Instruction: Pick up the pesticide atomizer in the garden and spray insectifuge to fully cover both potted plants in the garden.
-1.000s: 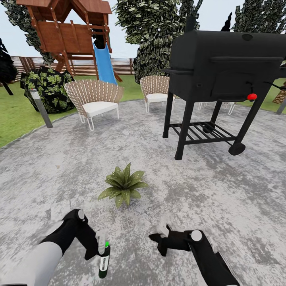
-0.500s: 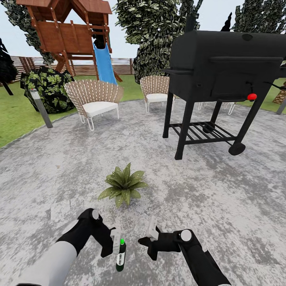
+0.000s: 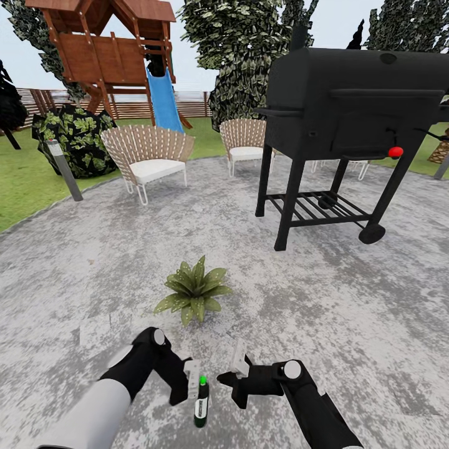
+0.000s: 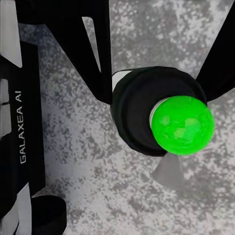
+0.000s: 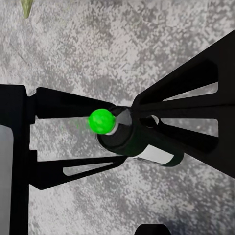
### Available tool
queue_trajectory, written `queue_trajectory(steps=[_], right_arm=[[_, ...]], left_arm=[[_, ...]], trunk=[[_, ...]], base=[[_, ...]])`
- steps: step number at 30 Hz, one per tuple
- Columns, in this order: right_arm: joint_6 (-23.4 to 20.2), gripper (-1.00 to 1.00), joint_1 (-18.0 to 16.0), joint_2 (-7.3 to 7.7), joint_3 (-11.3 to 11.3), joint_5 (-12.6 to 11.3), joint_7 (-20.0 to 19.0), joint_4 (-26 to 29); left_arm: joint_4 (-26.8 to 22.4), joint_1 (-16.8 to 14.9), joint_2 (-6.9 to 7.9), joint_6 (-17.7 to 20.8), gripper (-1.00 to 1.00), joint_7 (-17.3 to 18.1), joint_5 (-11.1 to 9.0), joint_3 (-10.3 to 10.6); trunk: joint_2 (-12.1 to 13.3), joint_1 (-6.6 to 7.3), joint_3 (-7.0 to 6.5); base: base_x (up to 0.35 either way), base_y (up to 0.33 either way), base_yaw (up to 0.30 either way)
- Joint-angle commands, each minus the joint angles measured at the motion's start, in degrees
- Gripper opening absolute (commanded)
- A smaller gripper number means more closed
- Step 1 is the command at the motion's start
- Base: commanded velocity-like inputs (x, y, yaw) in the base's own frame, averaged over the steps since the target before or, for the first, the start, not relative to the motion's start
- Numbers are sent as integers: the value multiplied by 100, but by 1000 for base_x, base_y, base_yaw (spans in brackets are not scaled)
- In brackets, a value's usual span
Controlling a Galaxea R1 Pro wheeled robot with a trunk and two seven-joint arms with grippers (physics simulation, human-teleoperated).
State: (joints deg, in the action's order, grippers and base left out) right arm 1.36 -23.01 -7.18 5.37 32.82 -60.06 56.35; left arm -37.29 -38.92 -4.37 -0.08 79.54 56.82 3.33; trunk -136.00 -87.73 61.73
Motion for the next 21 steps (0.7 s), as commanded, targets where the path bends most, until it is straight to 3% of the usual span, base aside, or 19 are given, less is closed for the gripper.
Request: queue_trajectory(steps=[1, 21], right_arm=[[14, -100, -2, -2, -5, 41, -18, 8], [14, -100, -2, -2, -10, 41, -15, 8]], left_arm=[[-7, -2, -18, 0, -100, 18, 22, 0], [-7, -2, -224, 0, -100, 34, 13, -3]], trunk=[[-2, 1, 5], [-2, 1, 5]], base=[[0, 0, 0], [0, 0, 0]])
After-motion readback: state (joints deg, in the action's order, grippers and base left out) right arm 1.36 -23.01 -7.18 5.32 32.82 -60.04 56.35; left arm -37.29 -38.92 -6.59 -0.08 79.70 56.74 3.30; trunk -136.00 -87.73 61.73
